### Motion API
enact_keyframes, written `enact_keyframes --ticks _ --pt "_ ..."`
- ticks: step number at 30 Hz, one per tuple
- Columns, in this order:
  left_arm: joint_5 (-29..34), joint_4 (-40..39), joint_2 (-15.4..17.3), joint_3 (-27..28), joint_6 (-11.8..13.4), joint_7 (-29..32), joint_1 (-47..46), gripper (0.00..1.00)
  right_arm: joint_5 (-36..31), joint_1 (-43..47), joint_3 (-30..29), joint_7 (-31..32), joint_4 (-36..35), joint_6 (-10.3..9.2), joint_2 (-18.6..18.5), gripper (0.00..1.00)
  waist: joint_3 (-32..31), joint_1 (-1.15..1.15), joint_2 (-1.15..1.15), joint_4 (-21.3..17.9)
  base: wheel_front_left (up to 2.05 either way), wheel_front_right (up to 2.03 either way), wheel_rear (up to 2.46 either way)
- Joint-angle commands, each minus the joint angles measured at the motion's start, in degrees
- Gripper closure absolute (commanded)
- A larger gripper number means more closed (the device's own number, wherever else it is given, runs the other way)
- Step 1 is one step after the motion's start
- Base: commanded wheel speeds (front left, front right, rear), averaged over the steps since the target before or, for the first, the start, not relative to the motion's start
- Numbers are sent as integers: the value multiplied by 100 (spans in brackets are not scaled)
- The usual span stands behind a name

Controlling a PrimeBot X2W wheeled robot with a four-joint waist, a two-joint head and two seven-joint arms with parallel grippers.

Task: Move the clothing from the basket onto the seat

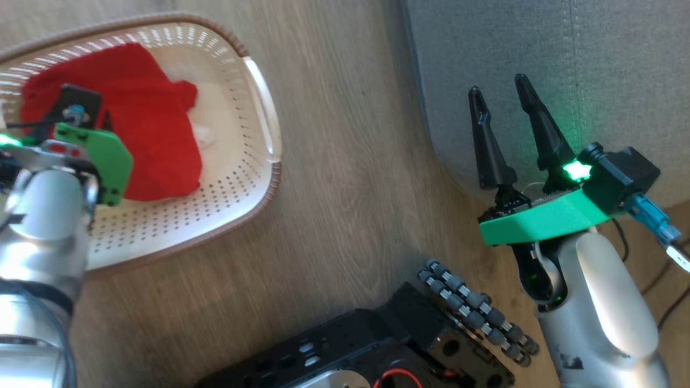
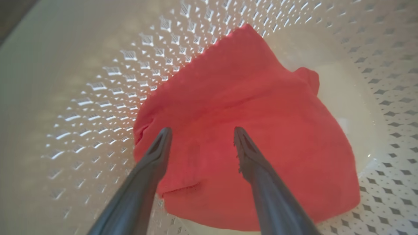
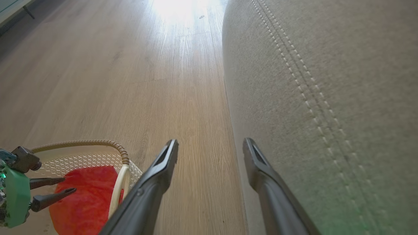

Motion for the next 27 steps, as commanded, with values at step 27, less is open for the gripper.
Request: enact_keyframes --ticks 27 --pt "778 198 564 -1103 -811 2737 -548 0 21 292 599 -37 -214 -1 51 0 598 -1 0 -248 0 0 0"
